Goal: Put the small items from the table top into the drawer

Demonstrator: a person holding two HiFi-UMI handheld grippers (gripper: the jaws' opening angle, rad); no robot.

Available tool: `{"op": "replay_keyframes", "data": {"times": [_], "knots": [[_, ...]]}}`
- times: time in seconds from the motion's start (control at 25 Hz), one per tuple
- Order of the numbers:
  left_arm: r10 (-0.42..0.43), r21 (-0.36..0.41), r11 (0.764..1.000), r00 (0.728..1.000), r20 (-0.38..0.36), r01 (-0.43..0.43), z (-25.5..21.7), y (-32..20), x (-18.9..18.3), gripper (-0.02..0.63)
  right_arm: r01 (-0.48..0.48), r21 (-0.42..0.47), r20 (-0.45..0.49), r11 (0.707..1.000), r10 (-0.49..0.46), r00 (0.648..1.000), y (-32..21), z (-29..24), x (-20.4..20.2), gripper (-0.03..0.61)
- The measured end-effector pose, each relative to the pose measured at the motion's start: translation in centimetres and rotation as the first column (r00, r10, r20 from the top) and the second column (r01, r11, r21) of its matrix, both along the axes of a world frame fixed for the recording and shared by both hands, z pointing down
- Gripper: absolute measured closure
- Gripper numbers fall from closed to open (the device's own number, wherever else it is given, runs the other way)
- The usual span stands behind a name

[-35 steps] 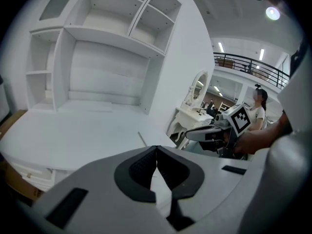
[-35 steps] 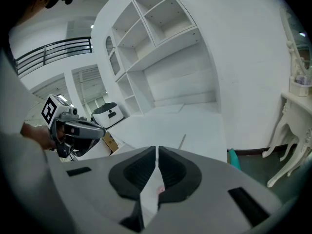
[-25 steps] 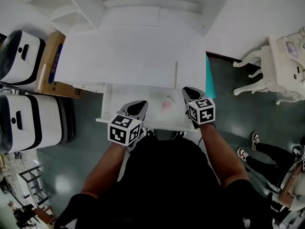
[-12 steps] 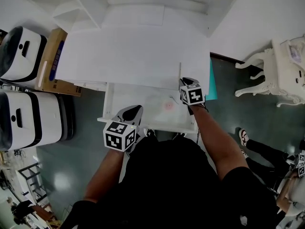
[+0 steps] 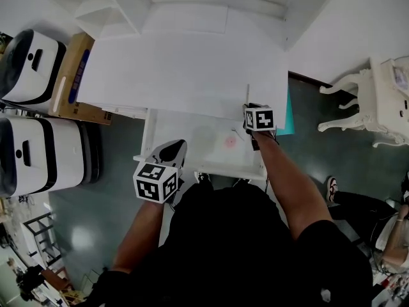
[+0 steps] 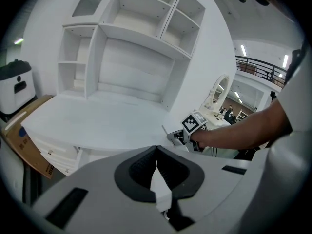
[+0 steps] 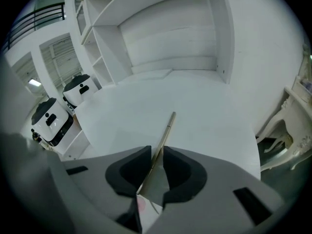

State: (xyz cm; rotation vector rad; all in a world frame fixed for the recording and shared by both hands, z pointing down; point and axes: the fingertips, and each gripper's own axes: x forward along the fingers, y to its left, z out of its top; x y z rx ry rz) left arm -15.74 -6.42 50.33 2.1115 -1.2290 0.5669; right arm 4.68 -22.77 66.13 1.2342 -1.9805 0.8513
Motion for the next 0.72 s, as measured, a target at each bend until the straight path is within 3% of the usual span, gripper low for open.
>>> {"op": "replay_keyframes", "data": {"times": [0.36,0.72], "knots": [[0.012,-0.004,1.000,1.000,-0.007,-0.012,0.2,0.4,0.6,0.603,-0.090,-0.061,0.048,0.994,0.093,0.995,-0.2,0.0,0.9,0.531],[0.009,0.002,1.000,1.000,-0.007,-0.009,0.2,0.3,0.3,0.603,-0.080,-0.065,0.116,0.995,0.087,0.989,1.1,-0.7,1.1,0.532]]}}
